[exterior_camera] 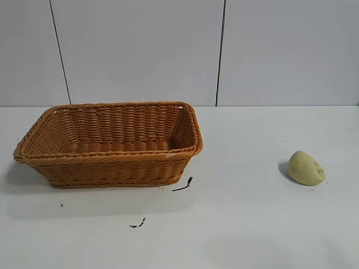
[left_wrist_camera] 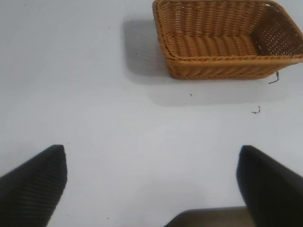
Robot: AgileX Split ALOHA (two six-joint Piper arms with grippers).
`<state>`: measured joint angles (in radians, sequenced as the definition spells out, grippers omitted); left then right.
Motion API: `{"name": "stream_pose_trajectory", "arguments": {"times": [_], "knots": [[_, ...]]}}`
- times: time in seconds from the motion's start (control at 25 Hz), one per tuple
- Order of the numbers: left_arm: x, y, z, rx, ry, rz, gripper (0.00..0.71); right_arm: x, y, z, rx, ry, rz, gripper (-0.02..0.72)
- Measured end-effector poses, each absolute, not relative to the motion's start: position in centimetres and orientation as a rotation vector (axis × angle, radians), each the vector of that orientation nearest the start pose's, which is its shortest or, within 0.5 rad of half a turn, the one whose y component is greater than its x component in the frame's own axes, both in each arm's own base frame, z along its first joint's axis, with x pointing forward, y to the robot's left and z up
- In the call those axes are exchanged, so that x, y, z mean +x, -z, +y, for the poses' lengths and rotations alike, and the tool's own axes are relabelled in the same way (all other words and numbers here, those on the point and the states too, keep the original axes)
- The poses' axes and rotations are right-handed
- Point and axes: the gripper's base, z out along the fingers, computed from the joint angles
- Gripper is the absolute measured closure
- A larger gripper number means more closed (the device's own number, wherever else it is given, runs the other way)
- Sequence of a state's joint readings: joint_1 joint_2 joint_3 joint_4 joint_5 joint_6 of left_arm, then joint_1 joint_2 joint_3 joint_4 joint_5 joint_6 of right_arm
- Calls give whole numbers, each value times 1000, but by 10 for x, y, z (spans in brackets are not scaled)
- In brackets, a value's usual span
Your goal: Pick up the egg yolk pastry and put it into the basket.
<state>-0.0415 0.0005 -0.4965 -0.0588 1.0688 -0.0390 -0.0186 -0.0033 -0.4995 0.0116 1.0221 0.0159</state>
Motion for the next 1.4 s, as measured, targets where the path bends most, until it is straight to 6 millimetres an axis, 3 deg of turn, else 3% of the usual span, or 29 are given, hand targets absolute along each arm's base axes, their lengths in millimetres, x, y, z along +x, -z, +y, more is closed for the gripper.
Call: {"name": "stream_pose_trajectory", "arguments": {"times": [0.32,0.44,0.56,0.72,0.92,1.4], "knots": [[-5,-276,-4,5,120,2057,15,-4,-280,1,34,-18,2004,139],[-5,-276,-4,5,120,2057,15,-2,-280,2,34,-26,2015,76],[-5,-276,-4,5,120,2057,15,13,-280,2,36,-30,2116,31],[-5,-276,-4,5,120,2057,15,51,-283,1,42,-31,2330,19],[-5,-276,-4,5,120,2057,15,112,-285,0,20,-19,2563,17],[-5,-276,-4,5,120,2057,15,266,-265,-5,14,6,2827,17]]}}
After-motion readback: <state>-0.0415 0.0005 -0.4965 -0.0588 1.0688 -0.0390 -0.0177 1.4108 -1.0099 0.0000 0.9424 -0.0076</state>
